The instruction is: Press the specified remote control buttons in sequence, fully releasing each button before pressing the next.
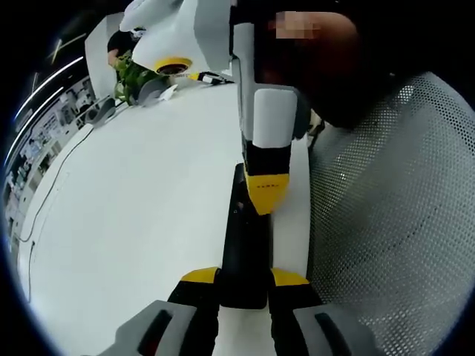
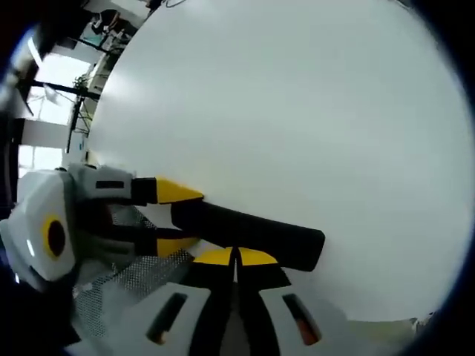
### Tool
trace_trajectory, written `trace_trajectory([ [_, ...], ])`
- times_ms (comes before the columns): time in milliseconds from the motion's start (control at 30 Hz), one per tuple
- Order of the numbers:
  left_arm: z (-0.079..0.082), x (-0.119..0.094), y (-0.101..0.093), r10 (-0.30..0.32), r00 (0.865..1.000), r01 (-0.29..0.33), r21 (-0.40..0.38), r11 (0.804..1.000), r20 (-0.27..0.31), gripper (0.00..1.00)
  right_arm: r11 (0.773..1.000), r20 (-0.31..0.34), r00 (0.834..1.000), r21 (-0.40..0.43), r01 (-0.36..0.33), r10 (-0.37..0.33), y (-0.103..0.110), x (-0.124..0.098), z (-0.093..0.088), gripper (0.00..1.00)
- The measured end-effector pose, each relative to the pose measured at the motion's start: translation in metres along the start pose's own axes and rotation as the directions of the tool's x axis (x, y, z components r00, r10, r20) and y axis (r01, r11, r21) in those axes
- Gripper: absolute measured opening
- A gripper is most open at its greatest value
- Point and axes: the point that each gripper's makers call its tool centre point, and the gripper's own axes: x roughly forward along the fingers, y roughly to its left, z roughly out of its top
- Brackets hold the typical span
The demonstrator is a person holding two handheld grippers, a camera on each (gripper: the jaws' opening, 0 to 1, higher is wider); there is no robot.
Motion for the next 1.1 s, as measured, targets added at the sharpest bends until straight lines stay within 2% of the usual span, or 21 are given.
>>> trace_trajectory([
  [367, 0.0003, -0.0002, -0.0001, -0.001, 1.0, 0.001, 0.002, 1.0, 0.0, 0.25, 1.0, 0.0, 1.0, -0.005, 0.011, -0.011, -0.0004, 0.0013, 0.0005, 0.0],
  [700, 0.0002, 0.0, 0.0002, -0.002, 1.0, 0.002, 0.003, 1.0, 0.0, 0.25, 0.997, -0.008, 0.998, -0.059, 0.054, -0.055, -0.0006, 0.0029, 0.0004, 0.0],
  [833, 0.0004, 0.0002, -0.0002, -0.001, 1.0, 0.001, 0.002, 1.0, 0.0, 0.25, 0.998, -0.008, 0.999, -0.046, 0.037, -0.038, -0.0012, 0.0025, -0.0003, 0.0],
  [1000, 0.0004, -0.0003, -0.0003, 0.0, 1.0, 0.0, -0.009, 1.0, 0.002, 0.25, 1.0, -0.006, 1.0, 0.024, -0.019, 0.019, -0.0011, 0.0013, 0.0003, 0.0],
  [1100, 0.0002, -0.0001, -0.0004, 0.001, 1.0, -0.001, -0.008, 1.0, 0.003, 0.25, 0.999, -0.005, 1.0, 0.03, -0.027, 0.027, 0.0001, 0.0011, 0.0001, 0.0],
])
